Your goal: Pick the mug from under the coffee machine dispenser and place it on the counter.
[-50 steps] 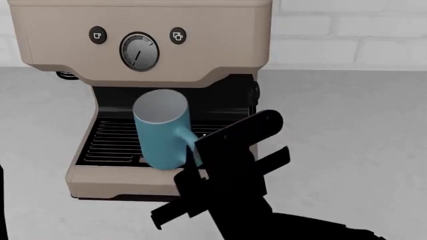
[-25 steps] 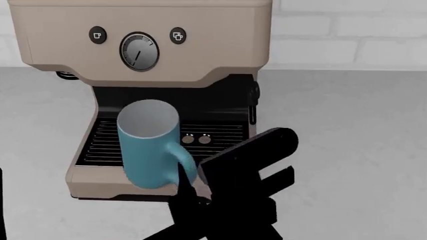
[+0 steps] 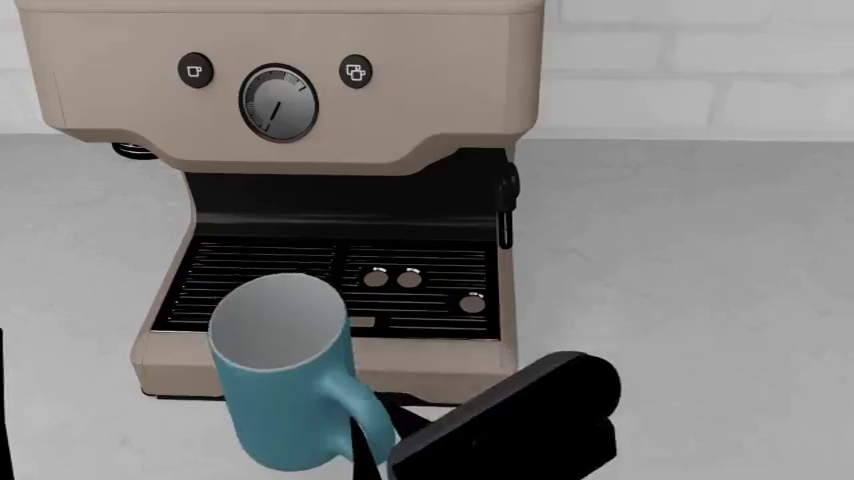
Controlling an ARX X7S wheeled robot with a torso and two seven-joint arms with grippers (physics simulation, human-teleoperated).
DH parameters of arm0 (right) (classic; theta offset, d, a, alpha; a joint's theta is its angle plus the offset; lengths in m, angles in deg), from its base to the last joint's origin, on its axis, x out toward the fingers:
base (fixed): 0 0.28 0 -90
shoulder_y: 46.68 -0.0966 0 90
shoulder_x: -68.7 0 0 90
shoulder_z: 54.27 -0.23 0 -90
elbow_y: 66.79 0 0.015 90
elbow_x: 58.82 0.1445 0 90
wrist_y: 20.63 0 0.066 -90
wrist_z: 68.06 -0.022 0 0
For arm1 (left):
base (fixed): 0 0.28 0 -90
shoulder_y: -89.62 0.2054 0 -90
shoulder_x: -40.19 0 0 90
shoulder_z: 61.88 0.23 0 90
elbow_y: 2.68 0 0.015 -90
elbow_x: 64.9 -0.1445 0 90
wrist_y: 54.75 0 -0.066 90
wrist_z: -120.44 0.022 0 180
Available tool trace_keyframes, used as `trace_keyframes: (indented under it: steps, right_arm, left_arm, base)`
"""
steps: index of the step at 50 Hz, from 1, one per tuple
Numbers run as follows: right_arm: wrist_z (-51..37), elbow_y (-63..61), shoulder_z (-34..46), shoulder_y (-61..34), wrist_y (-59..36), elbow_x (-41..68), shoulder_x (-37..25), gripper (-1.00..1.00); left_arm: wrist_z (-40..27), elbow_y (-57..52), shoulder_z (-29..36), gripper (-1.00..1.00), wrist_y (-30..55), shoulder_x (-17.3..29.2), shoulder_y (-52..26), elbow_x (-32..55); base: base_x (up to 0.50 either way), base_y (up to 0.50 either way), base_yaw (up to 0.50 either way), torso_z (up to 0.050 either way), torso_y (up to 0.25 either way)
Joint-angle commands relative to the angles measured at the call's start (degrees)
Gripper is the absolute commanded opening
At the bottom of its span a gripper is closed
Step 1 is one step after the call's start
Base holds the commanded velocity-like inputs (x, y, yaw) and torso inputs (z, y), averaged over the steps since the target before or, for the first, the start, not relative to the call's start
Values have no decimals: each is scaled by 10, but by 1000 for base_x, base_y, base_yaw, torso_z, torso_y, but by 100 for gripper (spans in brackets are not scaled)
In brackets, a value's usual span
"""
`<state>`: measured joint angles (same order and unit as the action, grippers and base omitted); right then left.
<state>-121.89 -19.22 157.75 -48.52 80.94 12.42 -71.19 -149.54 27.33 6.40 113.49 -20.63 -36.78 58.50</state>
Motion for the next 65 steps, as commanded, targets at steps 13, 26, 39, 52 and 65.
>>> trace_keyframes:
  steps: [13,26,39,52,65]
  right_arm:
    - [-49,-54,17,48,-20,-69,1,-100]
    - [-35,-19,23,92,-2,-80,6,-100]
    - [-39,-17,27,112,-4,-89,12,-100]
    - [-28,-7,35,128,-8,-95,17,100]
    - [-26,-5,38,136,-14,-96,20,100]
  left_arm:
    - [0,0,5,100,-10,10,-2,1]
    - [0,0,1,100,2,-1,10,-5]
    - [0,0,2,100,-1,4,8,-4]
    - [0,0,5,100,8,-6,10,-12]
    - [0,0,-2,100,10,-5,15,-9]
  base:
    - [0,0,0,0,0]
    - [0,0,0,0,0]
    - [0,0,0,0,0]
    - [0,0,0,0,0]
    - [0,0,0,0,0]
